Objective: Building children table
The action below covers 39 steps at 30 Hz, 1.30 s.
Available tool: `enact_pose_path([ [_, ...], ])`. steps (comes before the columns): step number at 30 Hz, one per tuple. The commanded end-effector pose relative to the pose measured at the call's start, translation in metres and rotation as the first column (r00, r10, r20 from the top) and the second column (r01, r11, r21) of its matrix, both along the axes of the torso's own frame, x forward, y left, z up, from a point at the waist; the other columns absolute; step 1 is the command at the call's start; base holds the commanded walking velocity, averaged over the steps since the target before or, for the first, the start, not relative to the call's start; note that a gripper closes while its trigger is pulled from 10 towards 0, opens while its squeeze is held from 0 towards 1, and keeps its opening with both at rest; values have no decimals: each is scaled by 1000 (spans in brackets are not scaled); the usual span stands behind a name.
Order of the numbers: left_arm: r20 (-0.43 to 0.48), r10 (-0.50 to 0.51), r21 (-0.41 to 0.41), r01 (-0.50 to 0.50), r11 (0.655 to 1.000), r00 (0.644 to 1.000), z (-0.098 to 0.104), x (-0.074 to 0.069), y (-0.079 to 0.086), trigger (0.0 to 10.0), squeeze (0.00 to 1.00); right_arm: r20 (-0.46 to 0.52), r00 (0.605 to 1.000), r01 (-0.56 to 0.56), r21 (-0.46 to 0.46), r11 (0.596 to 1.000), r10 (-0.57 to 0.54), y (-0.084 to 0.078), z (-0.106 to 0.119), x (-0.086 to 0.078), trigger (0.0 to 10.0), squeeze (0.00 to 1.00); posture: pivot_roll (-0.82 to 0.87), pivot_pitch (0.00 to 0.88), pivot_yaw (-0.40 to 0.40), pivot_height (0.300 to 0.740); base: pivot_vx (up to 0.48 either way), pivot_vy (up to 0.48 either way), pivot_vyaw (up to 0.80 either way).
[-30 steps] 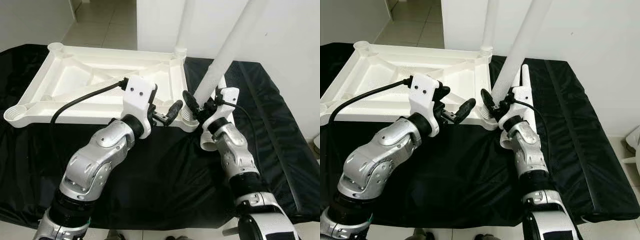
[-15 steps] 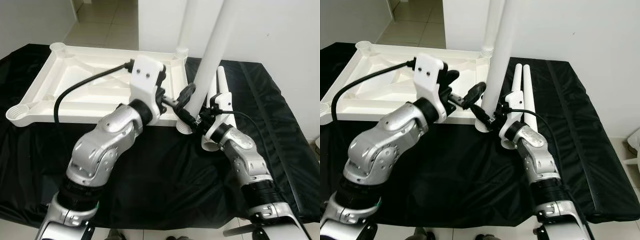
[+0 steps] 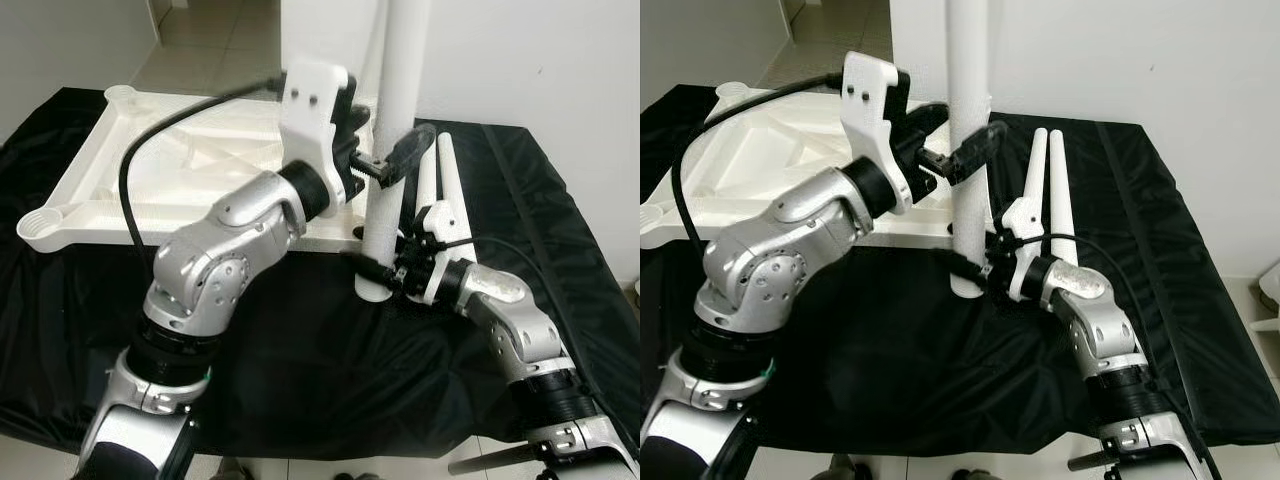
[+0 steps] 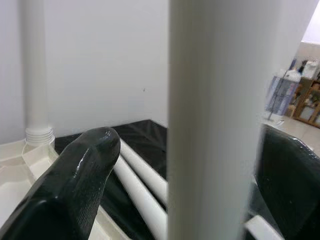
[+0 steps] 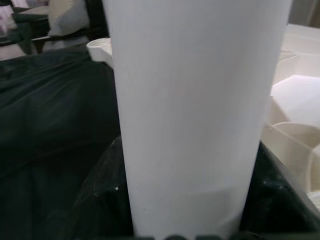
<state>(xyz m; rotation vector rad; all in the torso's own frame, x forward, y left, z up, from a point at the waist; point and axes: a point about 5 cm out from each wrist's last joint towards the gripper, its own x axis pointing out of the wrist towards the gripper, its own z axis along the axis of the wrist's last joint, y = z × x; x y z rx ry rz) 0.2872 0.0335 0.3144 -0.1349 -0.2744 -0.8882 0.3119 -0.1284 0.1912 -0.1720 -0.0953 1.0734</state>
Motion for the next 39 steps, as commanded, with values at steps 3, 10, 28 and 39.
enact_pose_path([
  [3, 54, -344, 112, 337, 935, 937, 0, -15, -11, 10000, 0, -13, 998, -60, -35, 998, 59, 1, -1, -8, 10000, 0, -7, 104, -5, 740, 0, 0, 0],
  [10, 34, -395, 126, 389, 913, 918, 0, -18, -7, 0, 0, -28, 998, -60, -54, 997, 58, -2, -3, -9, 10000, 0, -9, 102, -2, 740, 0, 0, 0],
  [28, 28, -383, 177, 372, 911, 923, -4, -18, -4, 10000, 0, -39, 993, 111, 8, 994, -111, 3, -2, 3, 10000, 0, -12, 89, -7, 740, 0, 0, 0],
  [39, 33, -207, 200, 196, 960, 978, 6, -3, 4, 10000, 0, -51, 953, 302, 150, 942, -297, 2, 10, 16, 10000, 1000, -13, 85, -9, 740, 0, 0, 0],
])
